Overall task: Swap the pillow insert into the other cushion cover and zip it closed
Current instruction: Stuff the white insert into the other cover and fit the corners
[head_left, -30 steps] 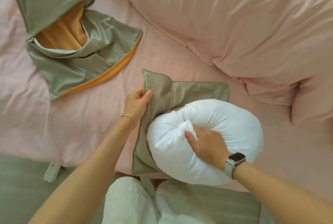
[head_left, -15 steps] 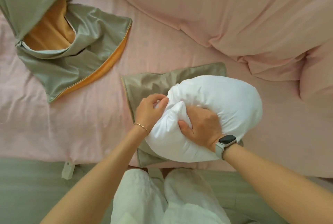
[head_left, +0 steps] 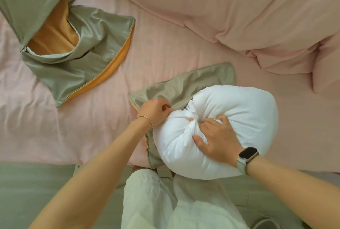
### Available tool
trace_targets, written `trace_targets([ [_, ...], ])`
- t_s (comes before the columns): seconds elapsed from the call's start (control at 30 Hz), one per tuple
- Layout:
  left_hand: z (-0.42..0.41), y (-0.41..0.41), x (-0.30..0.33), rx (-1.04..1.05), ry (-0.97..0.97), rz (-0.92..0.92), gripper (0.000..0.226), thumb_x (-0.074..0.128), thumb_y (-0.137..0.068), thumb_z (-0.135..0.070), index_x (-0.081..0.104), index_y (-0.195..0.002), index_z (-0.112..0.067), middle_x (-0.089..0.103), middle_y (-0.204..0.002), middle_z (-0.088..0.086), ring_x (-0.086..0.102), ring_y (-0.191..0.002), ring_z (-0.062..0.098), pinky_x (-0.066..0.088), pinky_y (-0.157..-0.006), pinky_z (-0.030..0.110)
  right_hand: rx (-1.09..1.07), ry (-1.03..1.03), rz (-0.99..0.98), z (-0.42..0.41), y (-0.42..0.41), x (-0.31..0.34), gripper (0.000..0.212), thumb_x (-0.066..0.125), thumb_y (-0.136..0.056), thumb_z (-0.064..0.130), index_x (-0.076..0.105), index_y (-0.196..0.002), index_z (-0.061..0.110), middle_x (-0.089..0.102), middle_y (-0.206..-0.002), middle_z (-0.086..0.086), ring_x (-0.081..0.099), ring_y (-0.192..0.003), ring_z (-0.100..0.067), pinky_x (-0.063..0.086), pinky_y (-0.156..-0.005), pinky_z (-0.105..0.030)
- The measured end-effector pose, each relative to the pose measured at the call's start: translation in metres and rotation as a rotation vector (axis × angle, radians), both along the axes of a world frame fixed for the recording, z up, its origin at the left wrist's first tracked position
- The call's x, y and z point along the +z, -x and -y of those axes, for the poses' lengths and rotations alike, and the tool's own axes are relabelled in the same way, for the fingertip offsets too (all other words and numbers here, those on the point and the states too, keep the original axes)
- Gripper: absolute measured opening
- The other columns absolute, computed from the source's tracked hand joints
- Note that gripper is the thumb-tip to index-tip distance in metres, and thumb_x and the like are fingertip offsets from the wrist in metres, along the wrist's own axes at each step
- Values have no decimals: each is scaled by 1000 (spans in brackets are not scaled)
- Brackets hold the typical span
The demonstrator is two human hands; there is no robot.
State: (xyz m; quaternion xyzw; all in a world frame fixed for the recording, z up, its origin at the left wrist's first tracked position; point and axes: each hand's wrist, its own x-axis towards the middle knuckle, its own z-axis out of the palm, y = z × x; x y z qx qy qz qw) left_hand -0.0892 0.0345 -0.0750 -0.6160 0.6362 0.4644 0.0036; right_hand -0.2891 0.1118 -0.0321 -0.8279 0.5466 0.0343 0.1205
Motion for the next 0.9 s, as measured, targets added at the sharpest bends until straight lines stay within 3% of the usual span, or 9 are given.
trace_targets([
  [0.17,3,8,-19,29,-87,110,21,60,-82,-43,66,-86,-23,68,-94,-1,60,-91,22,43,-71,27,1,68,63,5,-4,-10,52,24,-95,45,62,-87,11,61,-65,-1,62,-70,-22,33,-79,-41],
  [0.3,10,19,-21,-36,-146,111,24,57,-87,-37,65,-99,-17,66,-103,4,57,-99,25,43,-79,30,5,76,29,9,-6,-12,56,25,-94,47,67,-90,10,62,-64,-1,62,-71,-23,32,-79,-41],
  [0.37,21,19,-19,44,-226,26,16,57,-88,-27,64,-81,-15,63,-85,6,56,-85,25,42,-72,29,-2,81,-10,14,-7,-12,64,16,-96,49,67,-98,9,64,-65,-1,63,-72,-23,32,-79,-41],
  [0.47,38,14,-3,385,-446,-256,31,57,-86,-11,46,-58,-13,43,-48,-1,39,-51,17,29,-50,25,-2,130,-85,22,-11,-14,64,16,-96,48,65,-99,8,63,-63,-4,61,-67,-25,31,-77,-42],
  [0.53,42,9,6,512,-488,-373,25,56,-85,-7,50,-61,-11,46,-51,3,42,-49,17,33,-50,23,14,155,-152,35,-20,-18,58,21,-94,47,65,-94,9,61,-60,-5,58,-62,-25,29,-74,-42],
  [0.6,40,4,13,576,-496,-439,19,57,-85,-7,55,-66,-8,53,-67,10,50,-66,22,40,-64,30,14,173,-190,52,-30,-24,52,26,-91,45,66,-85,12,59,-58,-4,55,-58,-25,27,-70,-40],
  [0.67,40,-1,19,574,-476,-447,14,61,-83,-14,56,-72,-6,53,-77,14,49,-75,23,39,-68,32,1,196,-195,70,-40,-36,48,28,-90,44,62,-73,14,56,-56,-4,53,-56,-25,29,-67,-38],
  [0.8,38,-10,28,300,-432,-427,40,67,-68,-40,59,-94,-10,51,-80,4,48,-73,15,36,-68,26,-26,199,-201,105,-43,-57,44,31,-86,44,54,-63,15,55,-51,-1,54,-52,-22,42,-63,-32],
  [0.9,27,-9,21,170,-287,-304,50,75,-73,-33,51,-114,-15,55,-96,-6,55,-89,11,41,-75,22,-27,138,-189,118,-45,-64,44,29,-83,47,52,-64,14,55,-51,-1,53,-53,-22,36,-63,-32],
])
